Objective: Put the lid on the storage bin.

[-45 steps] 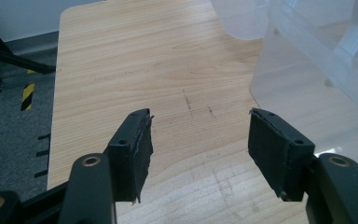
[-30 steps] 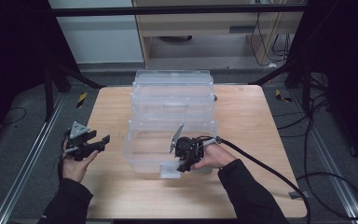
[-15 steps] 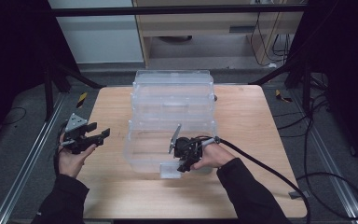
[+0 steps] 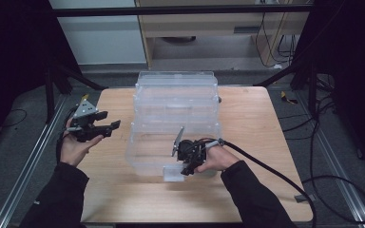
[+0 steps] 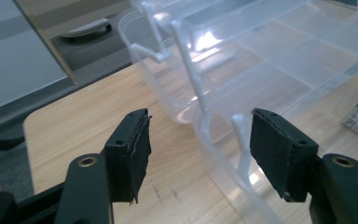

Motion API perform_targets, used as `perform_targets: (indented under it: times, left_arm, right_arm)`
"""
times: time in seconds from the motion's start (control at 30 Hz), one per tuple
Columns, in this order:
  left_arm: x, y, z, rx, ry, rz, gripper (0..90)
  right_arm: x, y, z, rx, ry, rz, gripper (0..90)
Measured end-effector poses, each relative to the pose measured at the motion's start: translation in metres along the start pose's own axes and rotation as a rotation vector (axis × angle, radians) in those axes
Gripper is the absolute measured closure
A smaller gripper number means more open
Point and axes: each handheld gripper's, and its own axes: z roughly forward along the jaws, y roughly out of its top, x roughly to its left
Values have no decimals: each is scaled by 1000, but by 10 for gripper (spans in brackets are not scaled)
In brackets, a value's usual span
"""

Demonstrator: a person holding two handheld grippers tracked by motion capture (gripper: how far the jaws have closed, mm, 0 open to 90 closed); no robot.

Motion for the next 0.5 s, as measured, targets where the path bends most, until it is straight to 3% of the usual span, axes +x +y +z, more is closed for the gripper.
perform_targets:
  times: [0.1,0.23,0.3,0.5]
  left_arm:
    - [-1,10,3,12,-32,31,366]
    - [-4,22,8,18,-68,104,374]
    - [-7,29,10,27,-81,164,373]
    - [-10,48,14,22,-135,249,373]
  right_arm:
    - [0,0,0,-3,-1,-1,661]
    - [0,-1,0,-8,-1,-3,661]
    - [0,-1,0,-8,-1,-4,661]
    - [1,-1,0,-9,1,-3,661]
